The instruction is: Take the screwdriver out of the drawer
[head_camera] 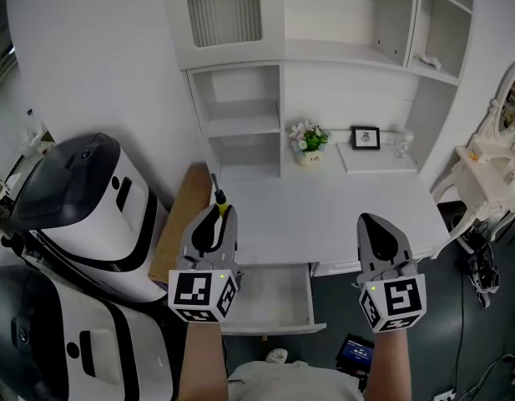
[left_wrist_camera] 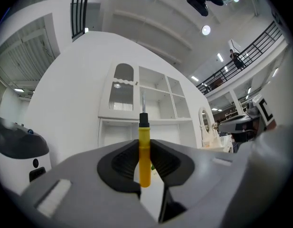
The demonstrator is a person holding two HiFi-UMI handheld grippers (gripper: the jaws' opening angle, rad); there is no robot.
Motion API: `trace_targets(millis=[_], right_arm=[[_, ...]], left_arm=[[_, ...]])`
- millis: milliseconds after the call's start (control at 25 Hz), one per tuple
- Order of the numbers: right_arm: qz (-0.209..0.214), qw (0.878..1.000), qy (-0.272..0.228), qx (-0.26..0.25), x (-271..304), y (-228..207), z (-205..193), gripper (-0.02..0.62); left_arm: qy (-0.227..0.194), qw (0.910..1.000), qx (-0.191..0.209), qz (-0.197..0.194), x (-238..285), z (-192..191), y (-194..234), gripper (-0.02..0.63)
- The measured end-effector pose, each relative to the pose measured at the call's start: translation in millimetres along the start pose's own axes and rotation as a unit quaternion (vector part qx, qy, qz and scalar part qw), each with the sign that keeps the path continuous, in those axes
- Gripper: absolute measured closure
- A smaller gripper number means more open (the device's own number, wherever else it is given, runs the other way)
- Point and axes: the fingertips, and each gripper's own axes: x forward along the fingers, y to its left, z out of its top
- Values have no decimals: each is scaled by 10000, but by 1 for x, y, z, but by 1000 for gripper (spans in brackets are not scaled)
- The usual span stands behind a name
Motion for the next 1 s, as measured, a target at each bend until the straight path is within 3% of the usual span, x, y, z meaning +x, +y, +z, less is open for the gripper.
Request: trace_targets(millis=[280,1000], right_arm=[[-128,9997,-130,-146,0,-9,18,589],[-216,9995,-86,-204,3,-13,20,589]], left_arm=[[-173,9996,222,-6,-3,17,1,526],[-274,9991,331,-16,-3,30,8,526]])
